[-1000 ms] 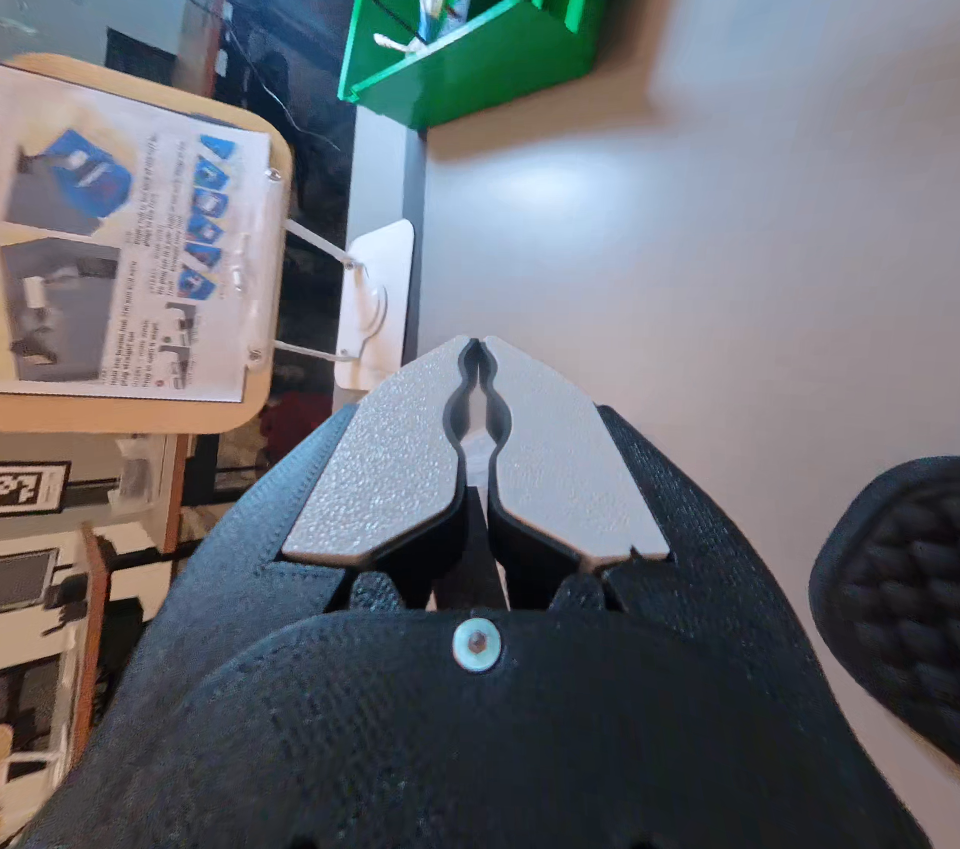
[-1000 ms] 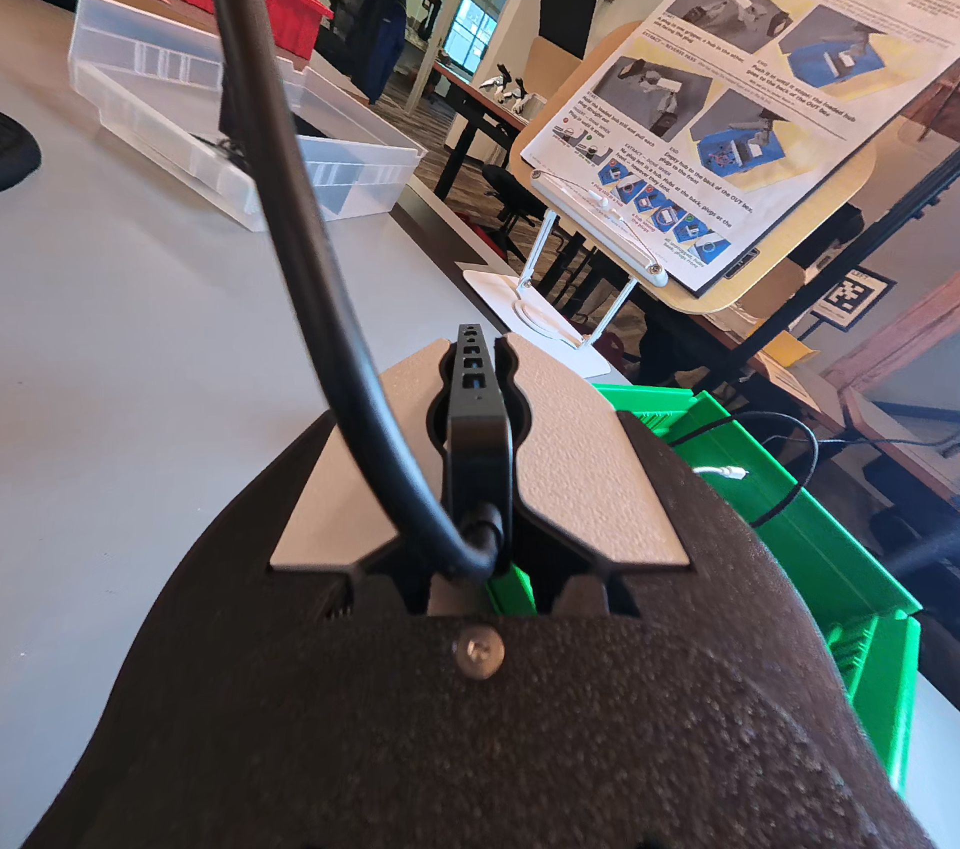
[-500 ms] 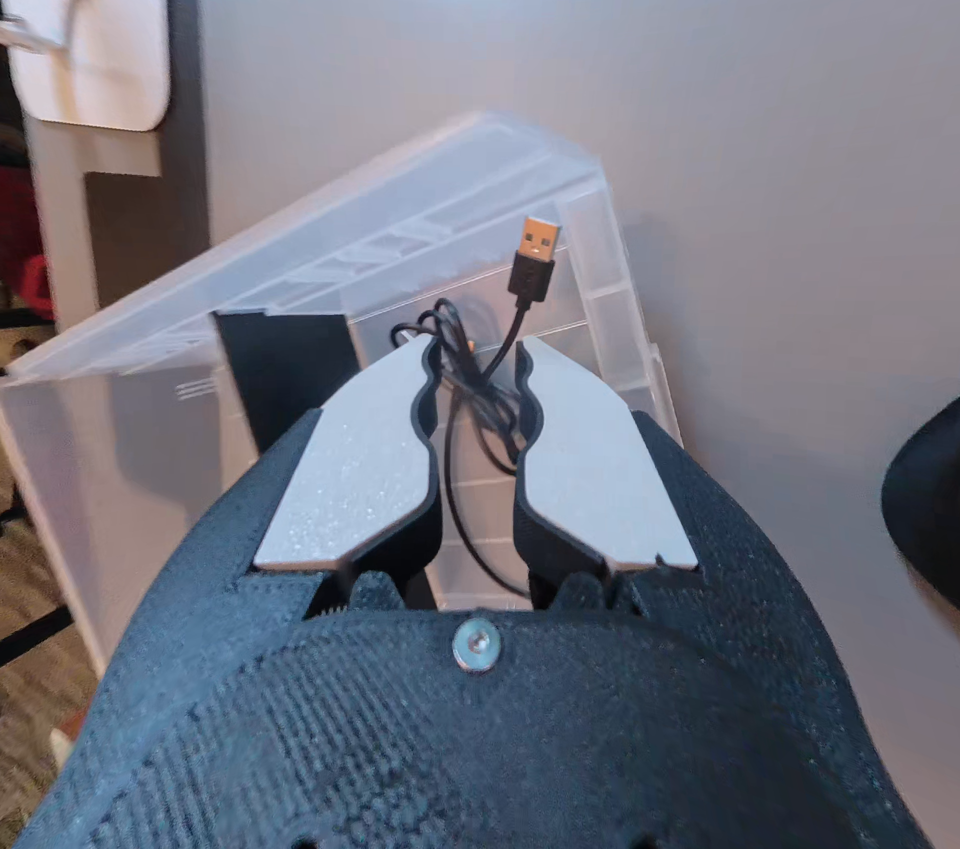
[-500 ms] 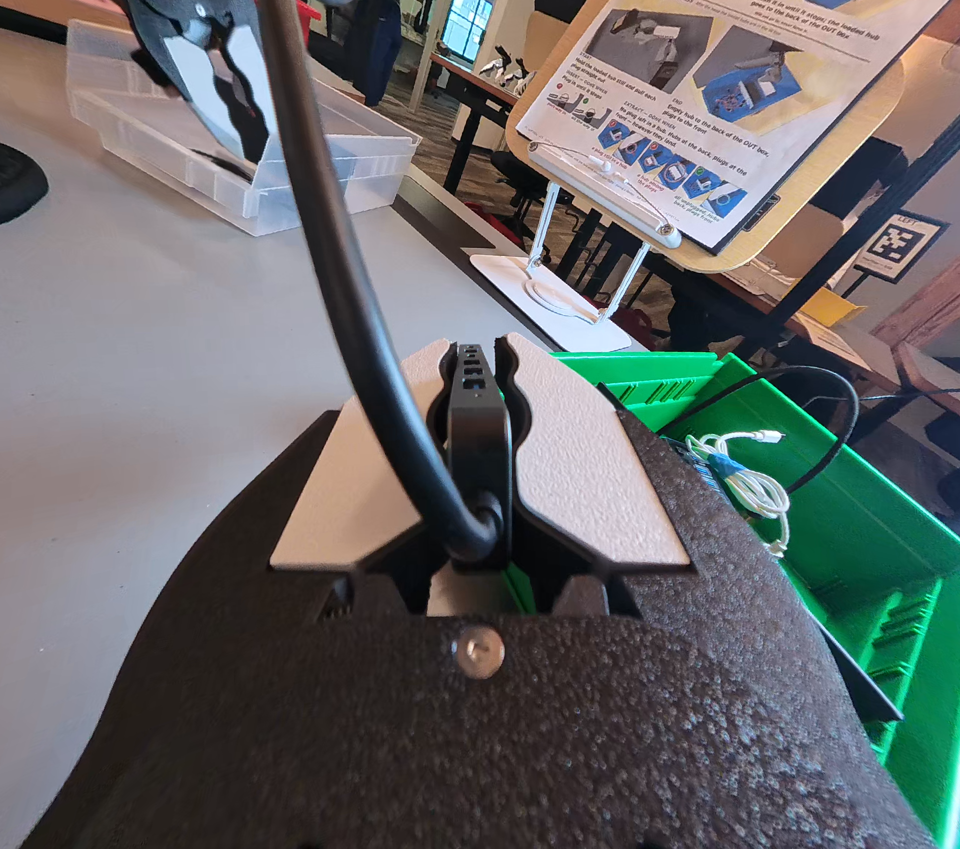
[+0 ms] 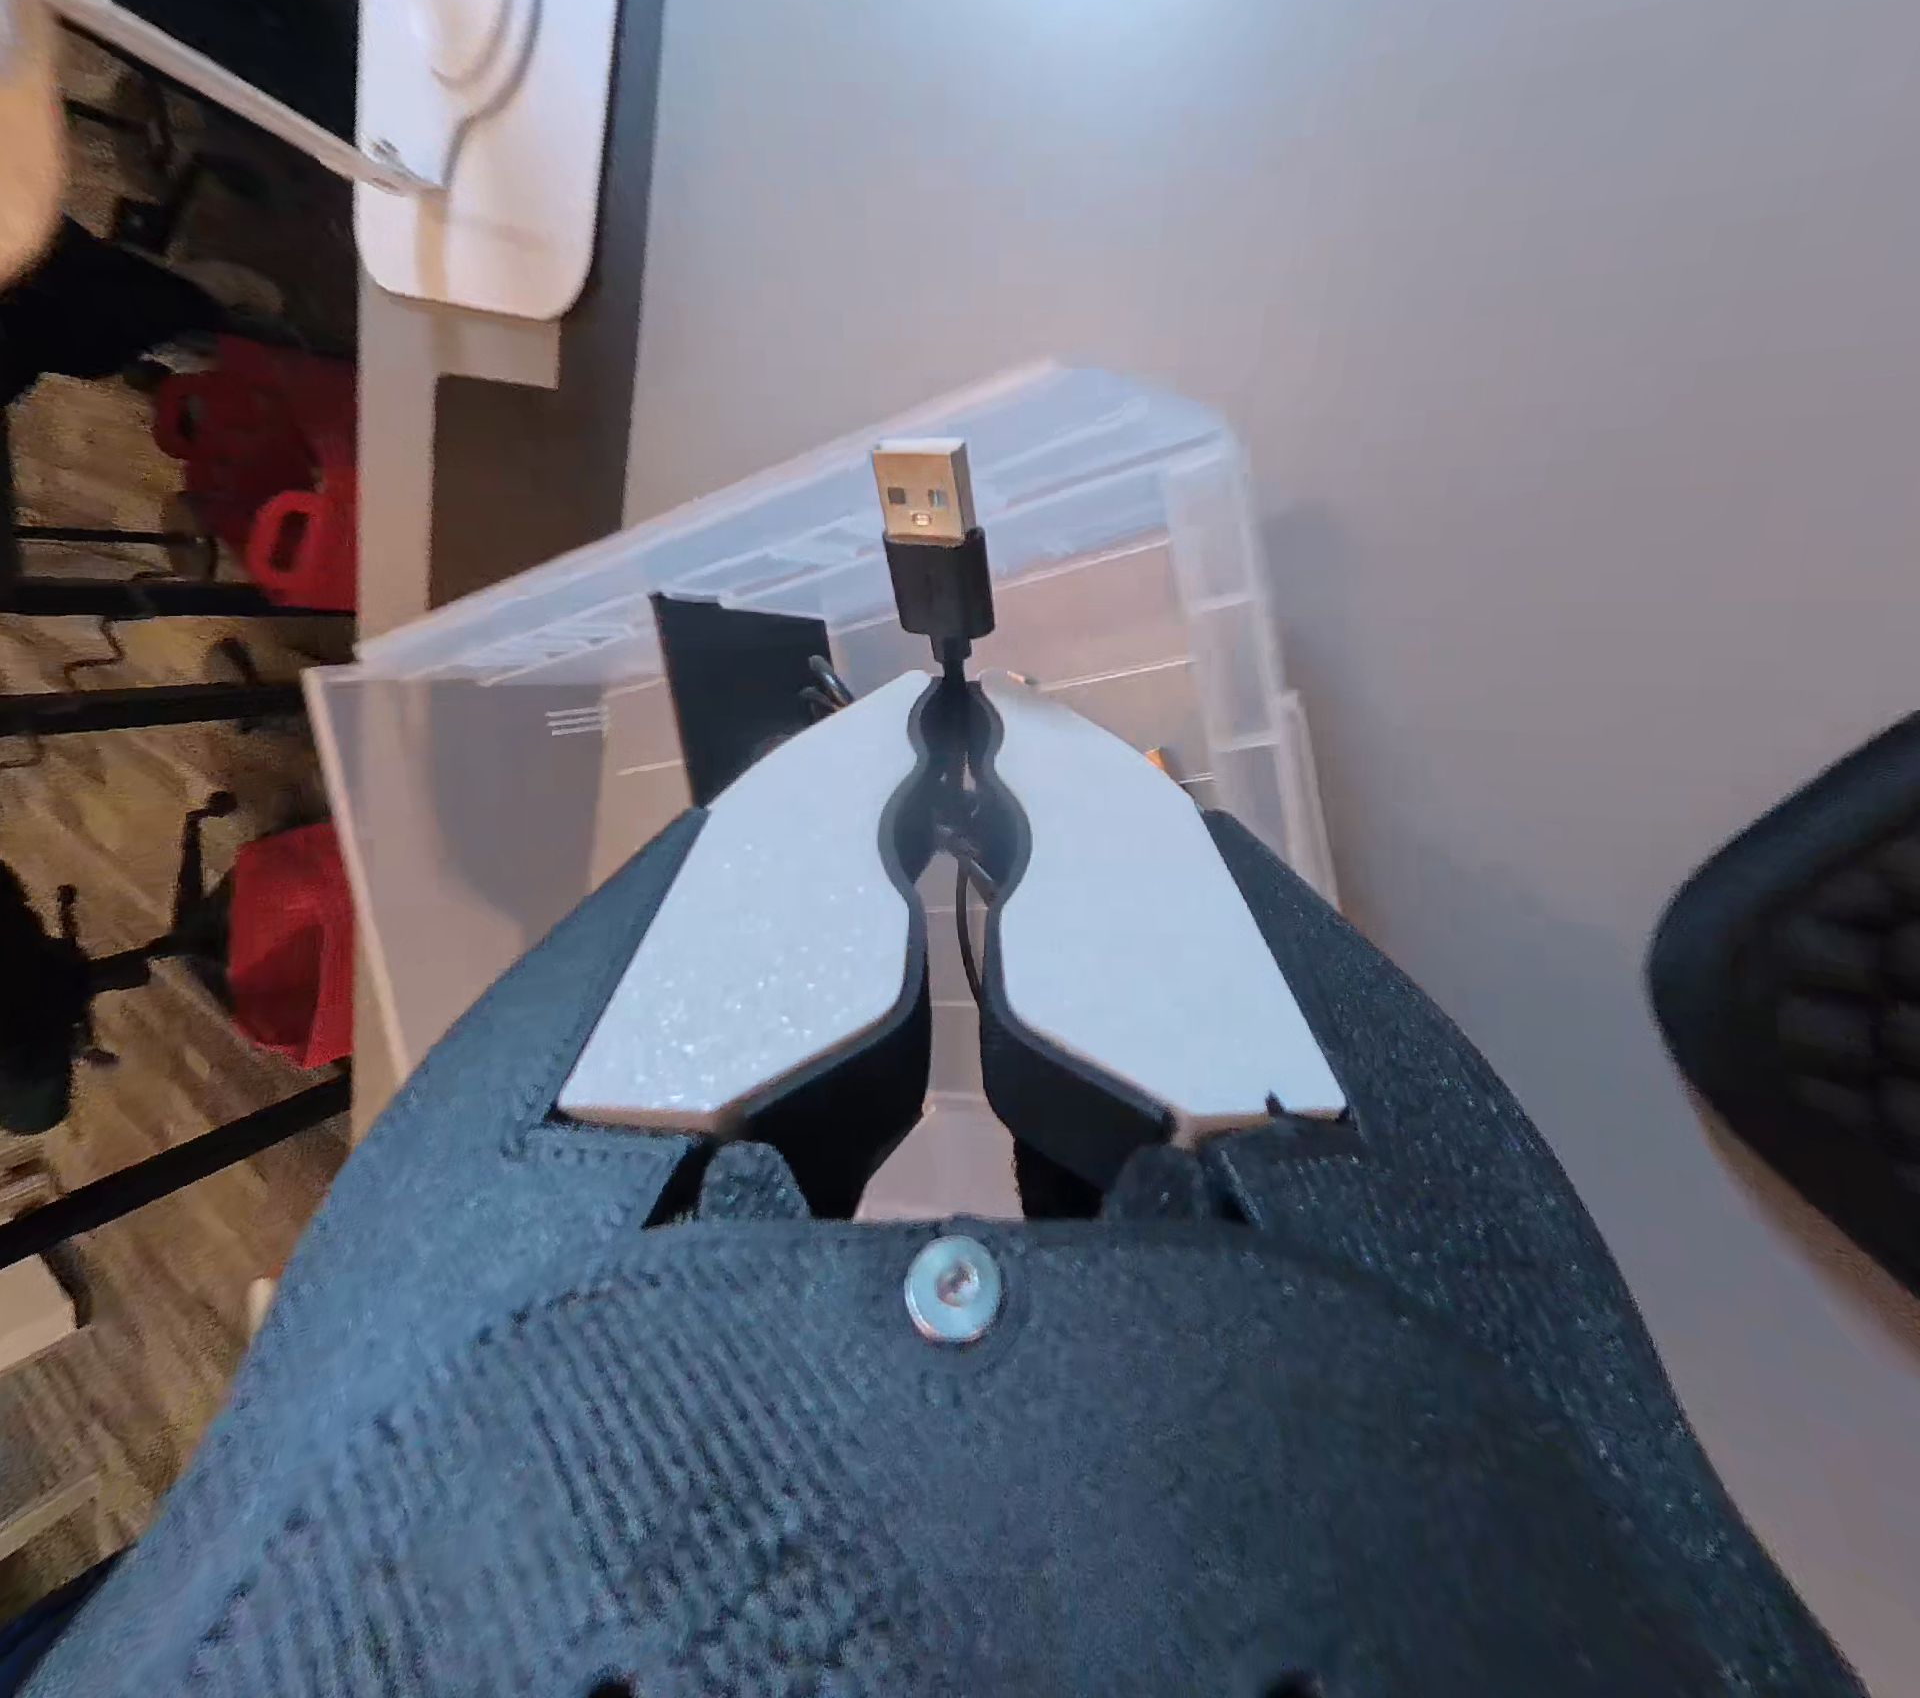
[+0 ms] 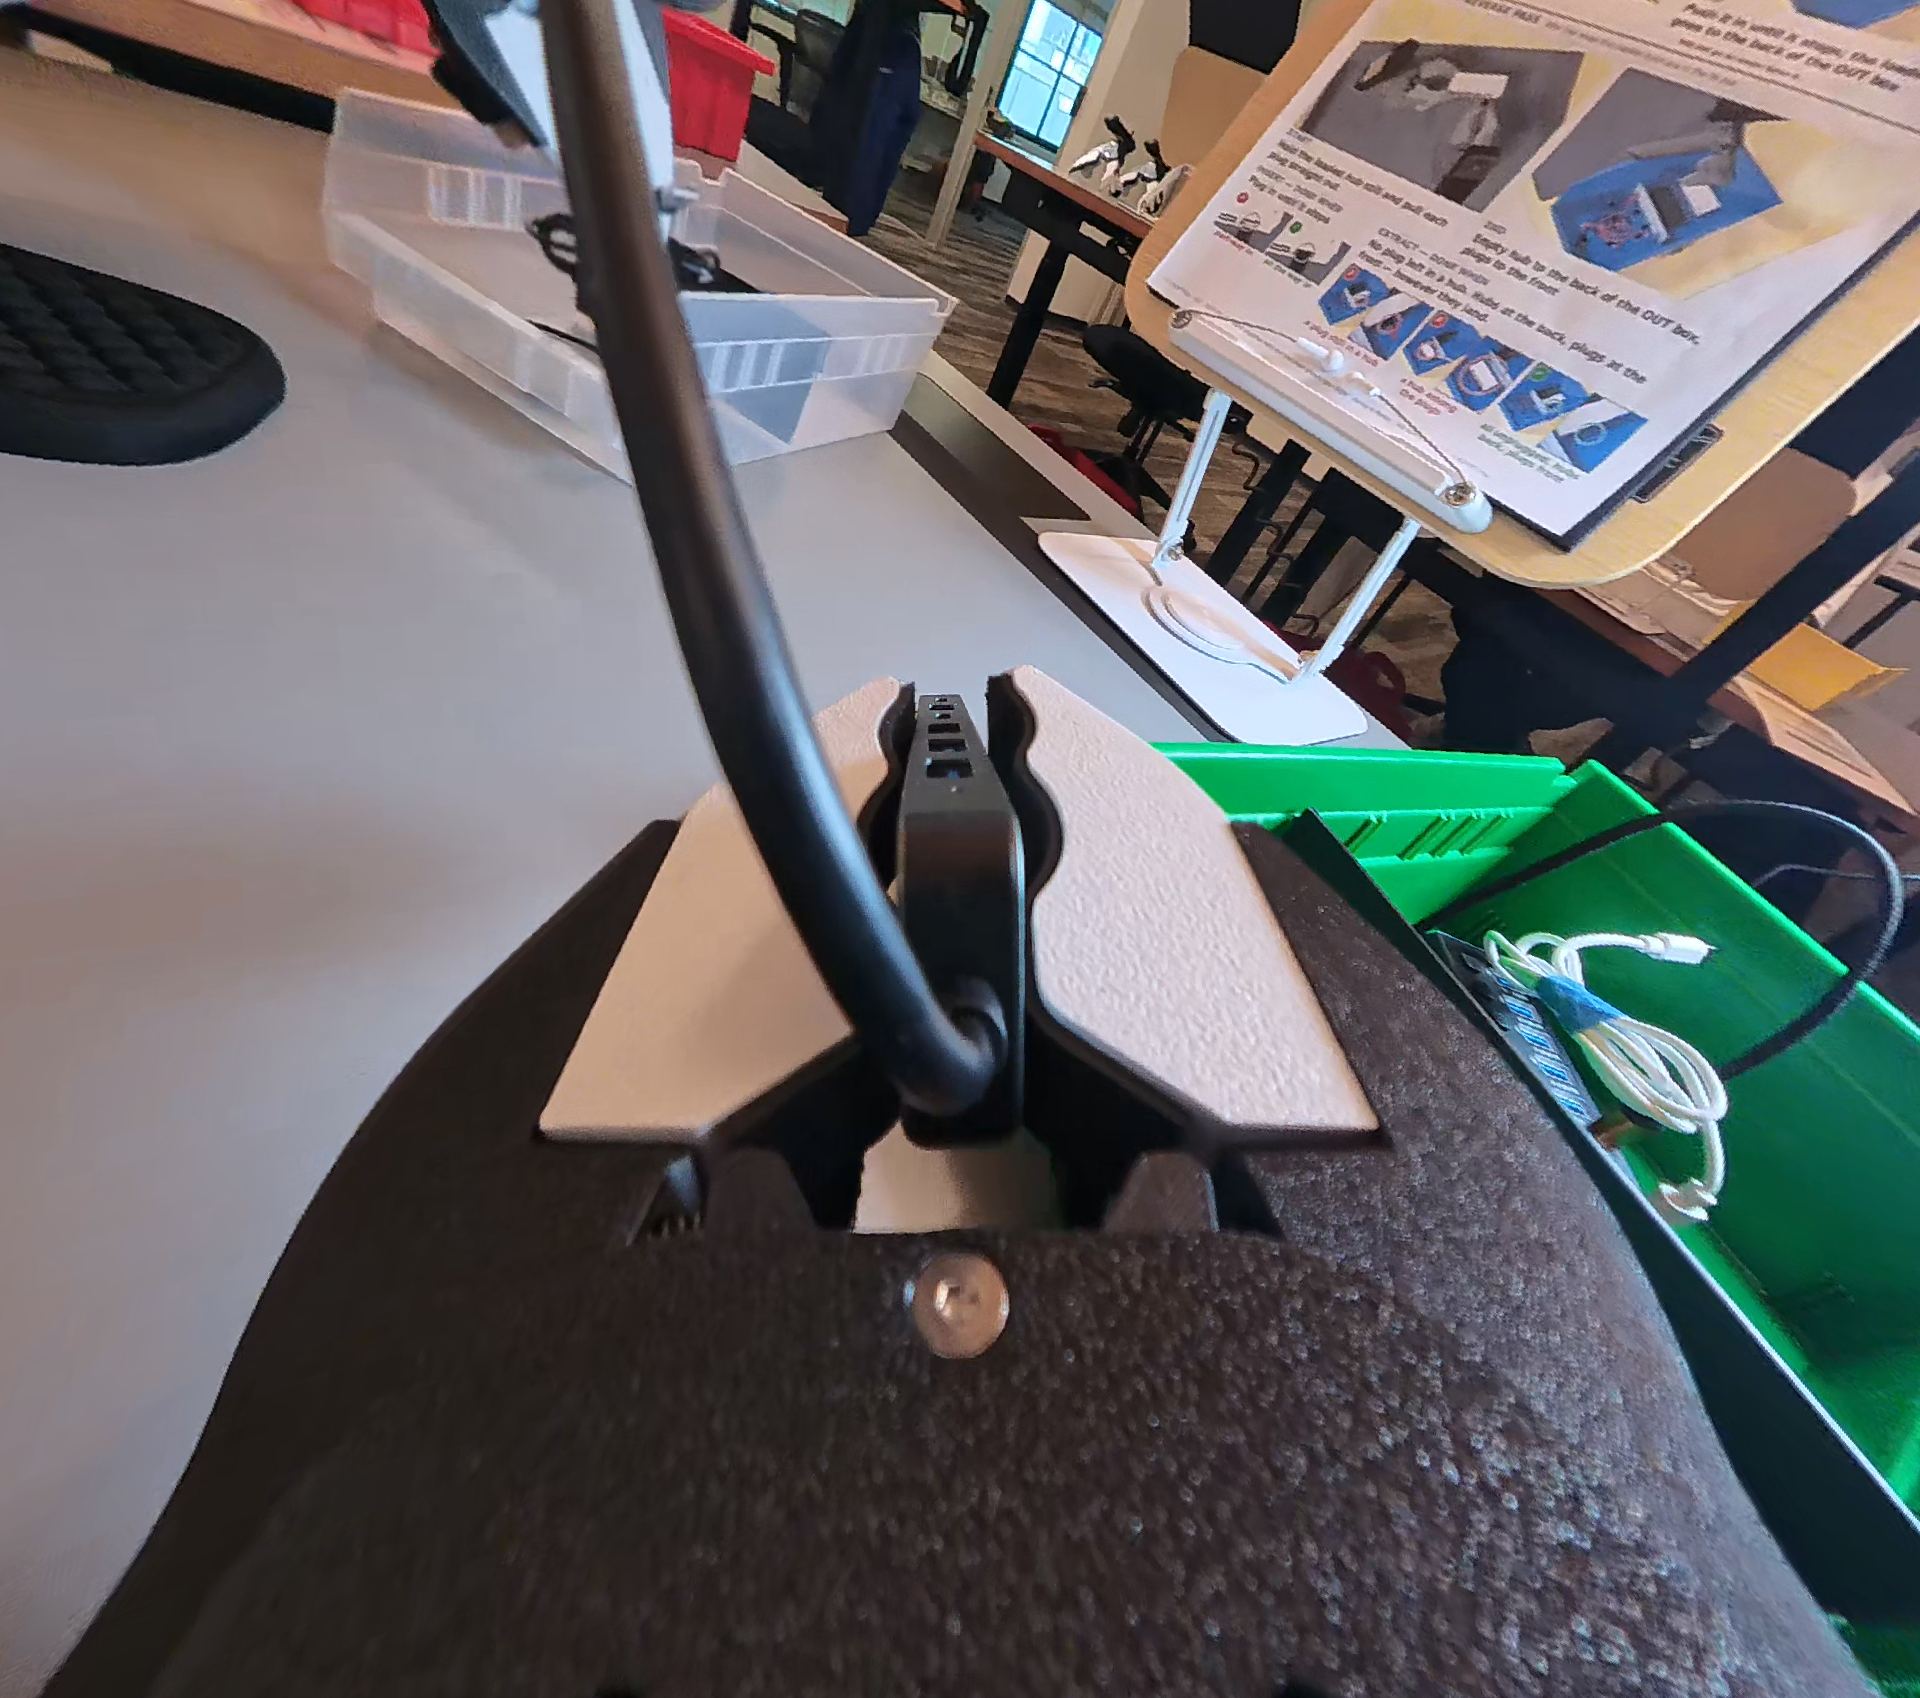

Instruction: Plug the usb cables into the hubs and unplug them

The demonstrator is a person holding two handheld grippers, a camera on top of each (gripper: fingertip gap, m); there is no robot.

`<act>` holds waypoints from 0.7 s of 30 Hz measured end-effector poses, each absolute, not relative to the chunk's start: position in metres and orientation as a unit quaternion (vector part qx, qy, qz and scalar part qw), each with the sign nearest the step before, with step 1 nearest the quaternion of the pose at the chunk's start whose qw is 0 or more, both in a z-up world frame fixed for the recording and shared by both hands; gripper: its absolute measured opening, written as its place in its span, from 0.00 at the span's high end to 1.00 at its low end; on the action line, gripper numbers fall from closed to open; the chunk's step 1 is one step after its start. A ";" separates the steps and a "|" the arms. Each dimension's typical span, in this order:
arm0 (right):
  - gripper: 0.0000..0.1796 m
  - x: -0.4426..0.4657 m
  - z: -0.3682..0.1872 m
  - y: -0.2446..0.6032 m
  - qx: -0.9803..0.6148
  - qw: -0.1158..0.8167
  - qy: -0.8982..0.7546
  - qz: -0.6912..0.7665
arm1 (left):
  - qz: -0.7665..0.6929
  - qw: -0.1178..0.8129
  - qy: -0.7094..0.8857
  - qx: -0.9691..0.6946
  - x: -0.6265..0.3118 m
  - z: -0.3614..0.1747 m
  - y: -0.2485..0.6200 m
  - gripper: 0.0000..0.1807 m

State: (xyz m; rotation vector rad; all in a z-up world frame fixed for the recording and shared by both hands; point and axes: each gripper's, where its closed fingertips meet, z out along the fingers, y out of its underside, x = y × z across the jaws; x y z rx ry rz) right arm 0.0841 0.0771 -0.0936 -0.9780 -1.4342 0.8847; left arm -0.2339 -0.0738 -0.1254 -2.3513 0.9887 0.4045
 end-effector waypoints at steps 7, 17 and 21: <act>0.92 0.084 -0.086 0.053 -0.381 0.540 -0.610 0.437 | 0.132 0.294 0.398 -0.859 -0.120 -0.085 -0.077 0.98; 0.92 0.094 -0.076 0.030 -0.334 0.492 -0.602 0.533 | -0.089 0.282 0.440 -0.848 0.024 -0.196 -0.048 0.98; 0.92 0.093 -0.086 0.026 -0.322 0.492 -0.628 0.510 | -0.134 0.317 0.429 -0.835 0.035 -0.208 -0.032 0.98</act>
